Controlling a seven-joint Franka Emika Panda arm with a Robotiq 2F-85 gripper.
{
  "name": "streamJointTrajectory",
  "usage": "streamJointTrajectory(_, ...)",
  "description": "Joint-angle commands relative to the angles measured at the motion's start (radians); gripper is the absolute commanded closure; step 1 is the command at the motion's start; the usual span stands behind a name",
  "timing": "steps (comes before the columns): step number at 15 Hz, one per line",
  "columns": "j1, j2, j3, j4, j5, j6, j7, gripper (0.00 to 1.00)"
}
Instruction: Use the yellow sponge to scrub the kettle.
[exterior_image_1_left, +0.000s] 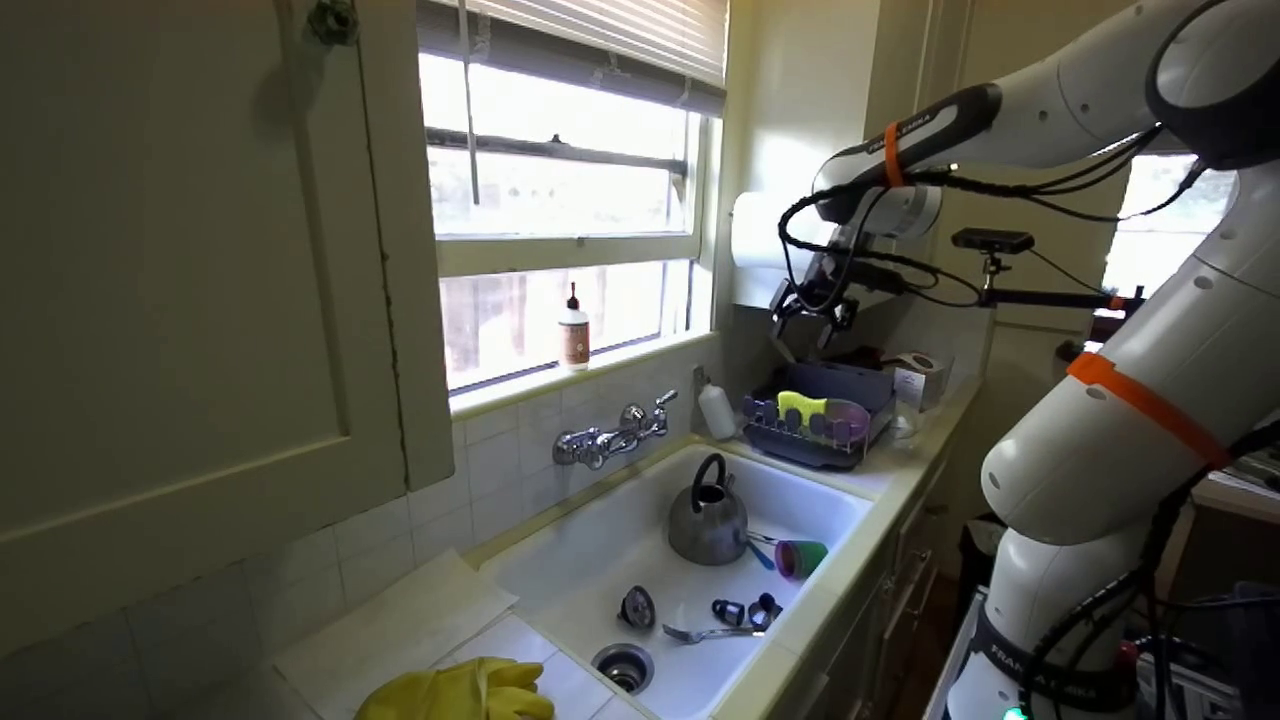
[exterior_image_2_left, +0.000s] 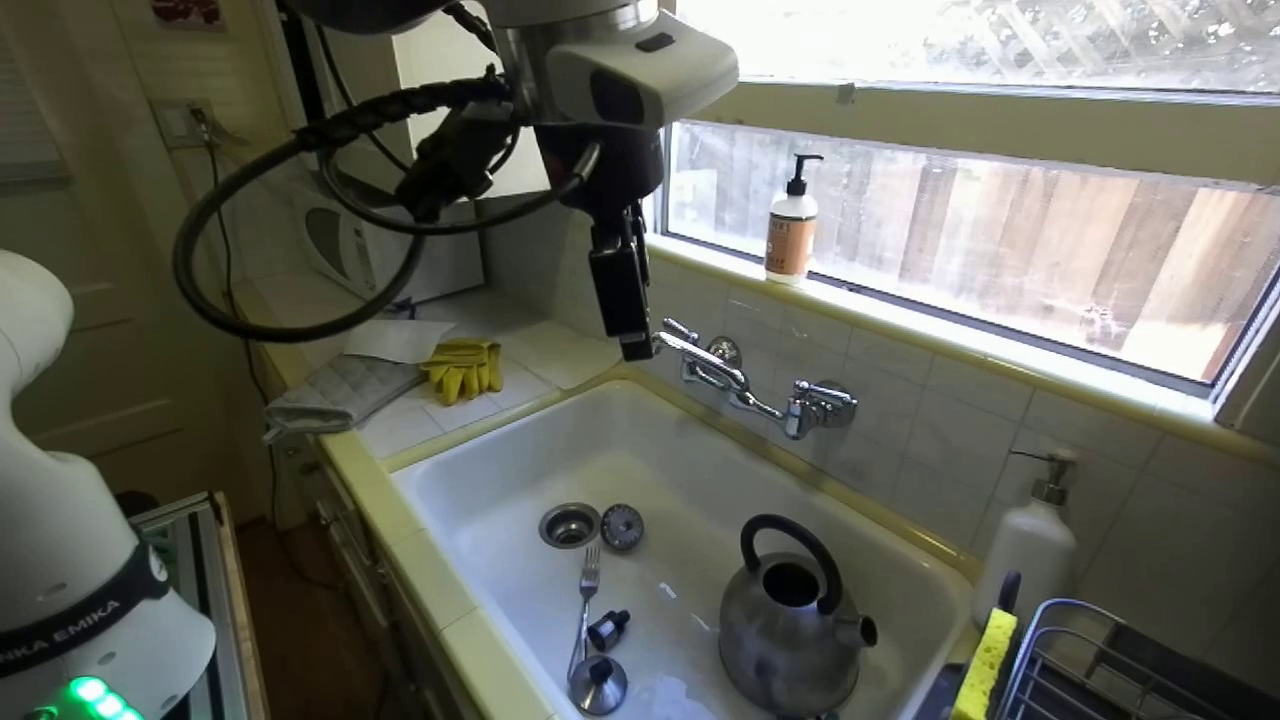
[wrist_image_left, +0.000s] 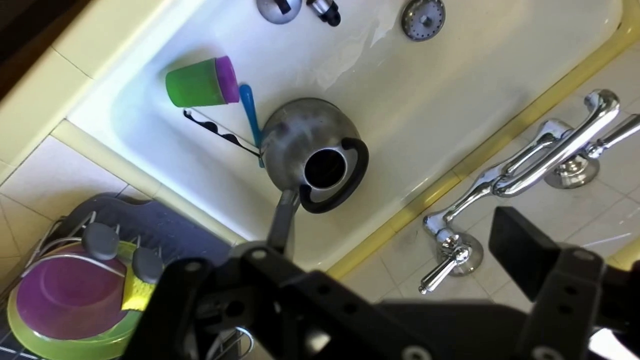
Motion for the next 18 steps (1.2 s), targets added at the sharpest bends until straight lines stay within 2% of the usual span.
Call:
streamJointTrajectory(1,-0.01,0.006,0.011,0.006,0.007,-0.003,0.001,0.0)
streamJointTrajectory(6,-0.019,0.036,0.003,0.031,0.006,-0.003,0.015,0.0)
streamJointTrajectory(9,-0.012,0.126,-0.062,0.087,0.055,0.01,-0.068,0.0)
streamJointTrajectory(11,0.005,0.2,-0.127,0.132,0.129,0.0,-0.198,0.0)
streamJointTrajectory(13,0.023,0.284,-0.192,0.191,0.25,-0.046,-0.369,0.0)
streamJointTrajectory(15,0.008,0.368,-0.212,0.245,0.327,-0.075,-0.513,0.0)
streamJointTrajectory(18,-0.036,0.486,-0.189,0.332,0.359,-0.125,-0.64,0.0)
